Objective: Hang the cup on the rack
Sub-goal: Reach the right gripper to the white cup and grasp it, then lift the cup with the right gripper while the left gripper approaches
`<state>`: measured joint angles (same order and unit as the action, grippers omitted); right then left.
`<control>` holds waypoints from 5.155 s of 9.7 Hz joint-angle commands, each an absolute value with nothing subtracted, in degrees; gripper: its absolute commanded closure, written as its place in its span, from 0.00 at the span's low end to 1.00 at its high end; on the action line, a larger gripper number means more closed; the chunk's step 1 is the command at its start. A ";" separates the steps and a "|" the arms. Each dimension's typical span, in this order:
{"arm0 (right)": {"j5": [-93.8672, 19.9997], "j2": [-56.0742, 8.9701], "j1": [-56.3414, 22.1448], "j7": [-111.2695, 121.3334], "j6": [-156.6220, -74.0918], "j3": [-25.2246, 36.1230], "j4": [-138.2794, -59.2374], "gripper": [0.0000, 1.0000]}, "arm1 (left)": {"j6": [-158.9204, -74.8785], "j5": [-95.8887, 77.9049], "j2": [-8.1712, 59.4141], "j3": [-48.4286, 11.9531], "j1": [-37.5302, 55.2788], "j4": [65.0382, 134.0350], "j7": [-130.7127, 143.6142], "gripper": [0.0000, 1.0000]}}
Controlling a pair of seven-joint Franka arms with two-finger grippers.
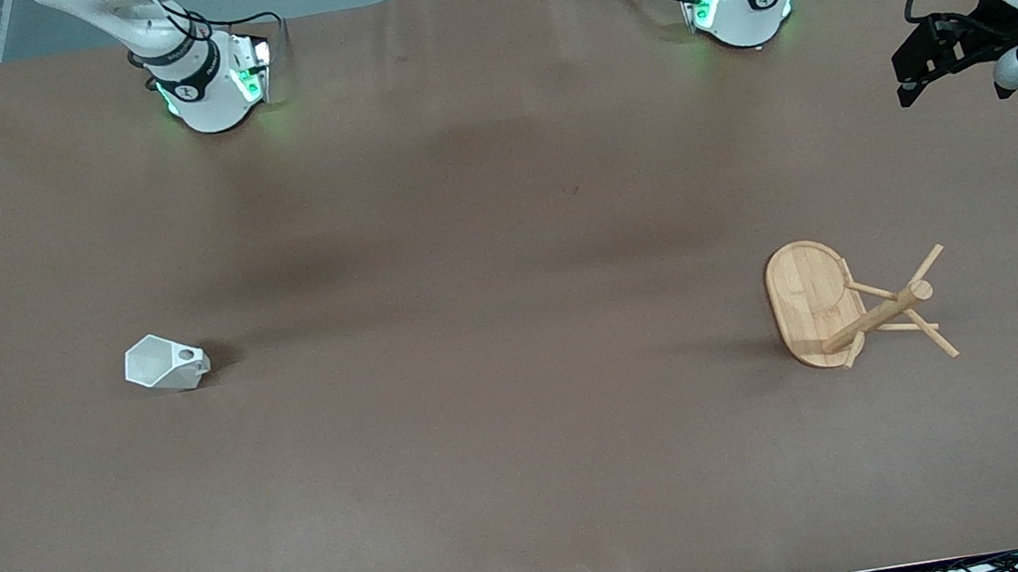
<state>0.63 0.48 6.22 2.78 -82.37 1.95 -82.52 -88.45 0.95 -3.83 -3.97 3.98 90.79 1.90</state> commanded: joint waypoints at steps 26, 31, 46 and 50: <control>0.79 -17.49 8.44 9.84 -145.64 1.23 -126.65 0.23 | -75.32 1.58 -2.20 -3.87 1.49 85.70 1.05 0.00; 0.70 -17.49 8.35 9.67 -144.14 1.14 -126.74 0.76 | -79.34 0.09 -1.15 -5.53 4.20 84.46 0.97 0.00; -37.04 -15.29 -2.20 5.63 -90.53 -5.61 -91.66 0.99 | -115.54 -17.46 13.36 -6.33 32.60 84.37 0.19 0.00; -53.04 -15.38 -2.20 5.71 -90.53 -11.77 -94.82 0.99 | -126.18 -24.08 16.52 -9.30 32.70 84.29 -15.27 0.00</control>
